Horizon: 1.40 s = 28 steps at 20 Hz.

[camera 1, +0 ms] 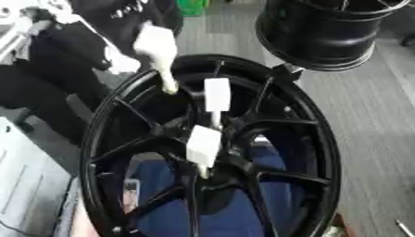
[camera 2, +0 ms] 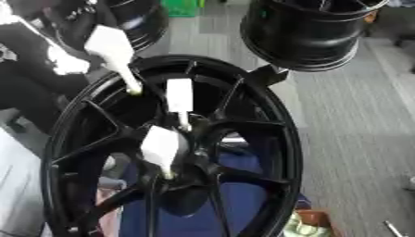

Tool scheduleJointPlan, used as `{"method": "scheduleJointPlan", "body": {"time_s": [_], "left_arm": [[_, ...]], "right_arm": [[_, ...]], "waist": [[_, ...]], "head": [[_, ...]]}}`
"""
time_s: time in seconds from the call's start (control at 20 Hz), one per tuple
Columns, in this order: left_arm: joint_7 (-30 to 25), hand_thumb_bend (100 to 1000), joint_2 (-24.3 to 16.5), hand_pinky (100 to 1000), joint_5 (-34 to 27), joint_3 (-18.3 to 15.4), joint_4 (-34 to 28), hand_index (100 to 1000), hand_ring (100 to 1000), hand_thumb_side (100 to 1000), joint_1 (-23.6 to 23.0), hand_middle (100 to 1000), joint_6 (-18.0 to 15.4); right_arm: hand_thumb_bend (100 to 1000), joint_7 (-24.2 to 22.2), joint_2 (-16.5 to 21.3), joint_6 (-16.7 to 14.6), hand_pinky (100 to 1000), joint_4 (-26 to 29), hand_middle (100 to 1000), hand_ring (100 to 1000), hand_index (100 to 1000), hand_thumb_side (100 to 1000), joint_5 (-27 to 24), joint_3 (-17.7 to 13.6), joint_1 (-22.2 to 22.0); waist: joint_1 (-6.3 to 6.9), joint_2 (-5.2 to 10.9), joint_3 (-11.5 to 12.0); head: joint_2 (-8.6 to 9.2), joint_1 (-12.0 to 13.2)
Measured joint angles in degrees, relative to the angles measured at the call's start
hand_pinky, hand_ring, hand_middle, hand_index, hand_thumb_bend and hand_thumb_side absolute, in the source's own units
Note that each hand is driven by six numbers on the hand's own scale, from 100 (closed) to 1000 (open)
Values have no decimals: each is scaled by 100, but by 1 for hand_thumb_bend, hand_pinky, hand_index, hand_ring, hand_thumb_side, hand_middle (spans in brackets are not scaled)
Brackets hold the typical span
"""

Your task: Pull the pin out of the wheel hub.

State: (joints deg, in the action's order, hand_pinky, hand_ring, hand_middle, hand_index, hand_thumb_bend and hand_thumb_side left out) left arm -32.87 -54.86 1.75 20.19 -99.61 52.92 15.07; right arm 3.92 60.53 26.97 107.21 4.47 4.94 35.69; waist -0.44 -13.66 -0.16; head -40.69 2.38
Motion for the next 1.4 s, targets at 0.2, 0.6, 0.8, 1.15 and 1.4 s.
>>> {"method": "scheduleJointPlan", "body": {"time_s": [0.2, 0.6, 0.8, 1.15, 1.4], "left_arm": [[21, 206, -410, 566, 286, -725, 374, 441, 464, 100, -401, 326, -344], [84, 193, -681, 573, 786, -1481, 1186, 465, 475, 100, -958, 343, -776], [188, 316, -715, 669, 832, -1692, 1481, 615, 590, 201, -1129, 489, -877], [-182, 522, -716, 814, 751, -1942, 1753, 886, 847, 594, -1214, 818, -1409], [-71, 505, -715, 793, 779, -2059, 1844, 857, 821, 571, -1176, 787, -1591]], "right_arm": [[100, 13, 48, -12, 877, 0, 741, 732, 839, 394, 3, -49, -50], [100, 27, 80, -12, 876, 0, 740, 732, 840, 386, 16, -72, -90], [100, 30, 80, -13, 876, 0, 740, 731, 840, 390, 16, -74, -93], [100, 43, 80, -5, 875, -1, 738, 728, 839, 395, 12, -106, -95], [100, 52, 80, -12, 876, -2, 739, 729, 839, 398, -4, -106, -93]], "waist": [[-5, 44, 47], [-52, 112, 92], [-56, 115, 96], [-57, 127, 106], [-53, 136, 123]], "head": [[-1, -46], [-3, -89], [-3, -93], [-4, -105], [-7, -105]]}}
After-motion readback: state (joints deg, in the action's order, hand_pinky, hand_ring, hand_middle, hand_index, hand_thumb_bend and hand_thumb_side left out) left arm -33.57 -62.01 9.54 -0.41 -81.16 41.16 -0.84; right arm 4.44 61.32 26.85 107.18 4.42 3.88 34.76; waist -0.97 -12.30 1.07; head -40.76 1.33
